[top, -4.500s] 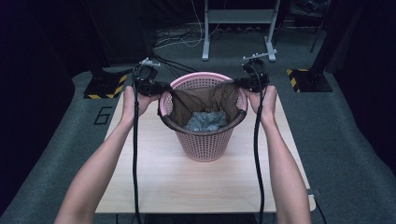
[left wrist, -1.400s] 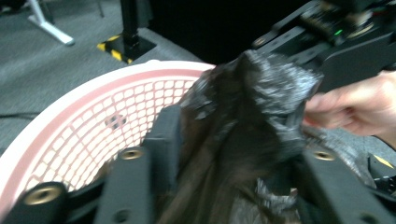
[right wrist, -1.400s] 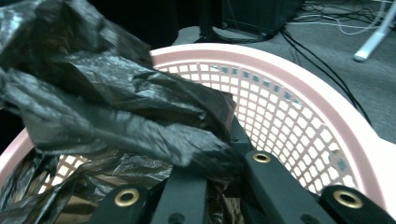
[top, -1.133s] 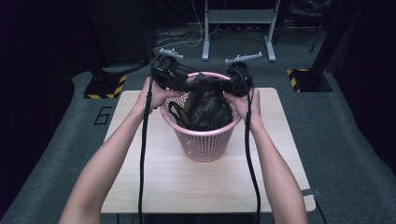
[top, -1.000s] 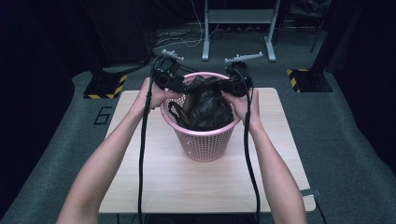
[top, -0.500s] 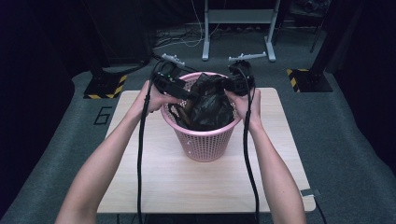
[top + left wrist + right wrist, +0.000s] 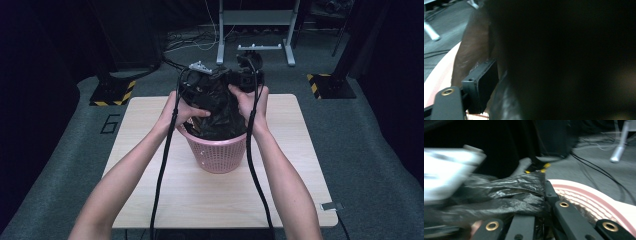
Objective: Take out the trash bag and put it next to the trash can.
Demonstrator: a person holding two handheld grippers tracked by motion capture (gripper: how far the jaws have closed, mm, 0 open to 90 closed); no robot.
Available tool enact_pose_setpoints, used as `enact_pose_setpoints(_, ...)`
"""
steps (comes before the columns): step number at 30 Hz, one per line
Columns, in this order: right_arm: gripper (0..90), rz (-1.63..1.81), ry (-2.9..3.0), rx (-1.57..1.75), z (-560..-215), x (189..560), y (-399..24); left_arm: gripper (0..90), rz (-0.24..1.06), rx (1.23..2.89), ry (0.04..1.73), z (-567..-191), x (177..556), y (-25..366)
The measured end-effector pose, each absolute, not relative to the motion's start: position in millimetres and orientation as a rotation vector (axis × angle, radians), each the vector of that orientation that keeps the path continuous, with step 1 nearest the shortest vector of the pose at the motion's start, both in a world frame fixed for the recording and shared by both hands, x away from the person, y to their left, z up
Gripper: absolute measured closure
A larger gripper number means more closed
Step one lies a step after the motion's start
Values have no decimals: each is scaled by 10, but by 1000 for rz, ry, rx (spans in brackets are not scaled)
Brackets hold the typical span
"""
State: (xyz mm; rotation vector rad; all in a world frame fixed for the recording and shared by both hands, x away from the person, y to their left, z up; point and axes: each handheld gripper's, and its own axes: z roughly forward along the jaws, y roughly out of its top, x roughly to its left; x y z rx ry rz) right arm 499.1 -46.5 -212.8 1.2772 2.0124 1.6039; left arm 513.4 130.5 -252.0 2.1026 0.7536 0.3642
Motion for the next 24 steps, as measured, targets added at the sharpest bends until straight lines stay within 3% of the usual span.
enact_pose_setpoints(1,900,1626,2013,1269,-2103,4964,-469,203,378,2097,775,-2533,5159,1306)
enact_pose_setpoints(6,900,1728,2047,1263,-2126,4869,-564,755,353,2059,746,-2573,5254,1379)
enact_pose_setpoints(8,900,1738,2054,1263,-2175,4855,-631,874,360,2059,749,-2584,5290,1416)
enact_pose_setpoints(13,864,1596,2106,1248,-2330,4863,-809,899,334,2012,730,-2548,5316,1556)
enact_pose_setpoints(18,430,1394,2220,1173,-2466,4965,-764,900,269,1969,626,-2411,5250,1623)
enact_pose_setpoints(20,331,1379,2252,1167,-2512,5025,-712,900,249,1969,590,-2354,5216,1616)
enact_pose_setpoints(23,373,1417,2281,1155,-2547,5067,-674,900,221,1964,564,-2321,5186,1600)
enact_pose_setpoints(24,545,1467,2314,1108,-2575,5083,-633,899,219,1985,544,-2316,5174,1583)
